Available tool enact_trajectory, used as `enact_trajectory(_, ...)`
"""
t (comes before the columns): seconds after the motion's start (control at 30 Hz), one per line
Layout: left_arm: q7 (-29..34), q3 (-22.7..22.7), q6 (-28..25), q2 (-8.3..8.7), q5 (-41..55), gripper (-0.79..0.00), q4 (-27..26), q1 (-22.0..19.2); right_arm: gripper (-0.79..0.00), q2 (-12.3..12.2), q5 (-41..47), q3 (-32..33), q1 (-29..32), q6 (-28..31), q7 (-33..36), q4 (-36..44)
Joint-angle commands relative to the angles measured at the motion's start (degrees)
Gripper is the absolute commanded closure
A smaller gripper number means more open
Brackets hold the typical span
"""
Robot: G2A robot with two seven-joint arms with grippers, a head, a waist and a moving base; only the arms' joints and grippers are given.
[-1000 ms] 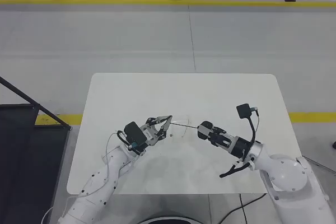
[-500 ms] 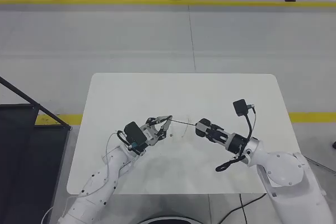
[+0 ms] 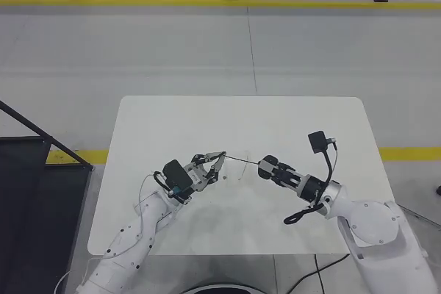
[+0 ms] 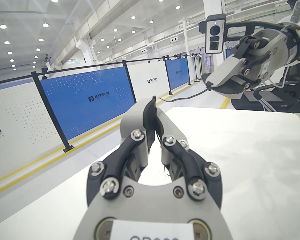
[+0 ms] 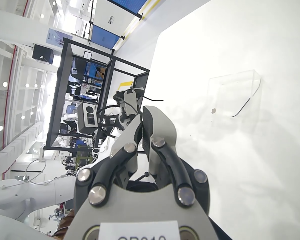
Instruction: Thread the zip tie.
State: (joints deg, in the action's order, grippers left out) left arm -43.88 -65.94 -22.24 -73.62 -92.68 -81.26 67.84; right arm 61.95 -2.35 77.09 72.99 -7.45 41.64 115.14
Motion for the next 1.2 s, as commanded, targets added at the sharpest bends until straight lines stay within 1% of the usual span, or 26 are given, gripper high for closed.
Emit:
enact_trajectory(0.0,0.0,0.0,0.0,0.00,0.0,0.000,0.0,0.0,0.000,0.0,0.0,-0.2,-0.2,-0.1,-0.1,-0.2)
enact_trajectory(0.33,0.0,0.0,0.0,0.00,0.0,0.000,0.0,0.0,0.000,0.1,0.6,-0.7,-0.8,-0.4,-0.5,-1.1)
enact_trajectory(0.73,0.0,0.0,0.0,0.00,0.0,0.000,0.0,0.0,0.000,0.0,0.9,-0.3,0.5,1.0,-1.1,-0.9)
enact_trajectory(1.17,0.0,0.0,0.0,0.00,0.0,0.000,0.0,0.0,0.000,0.0,1.9,-0.4,0.0,1.1,-1.3,-1.5)
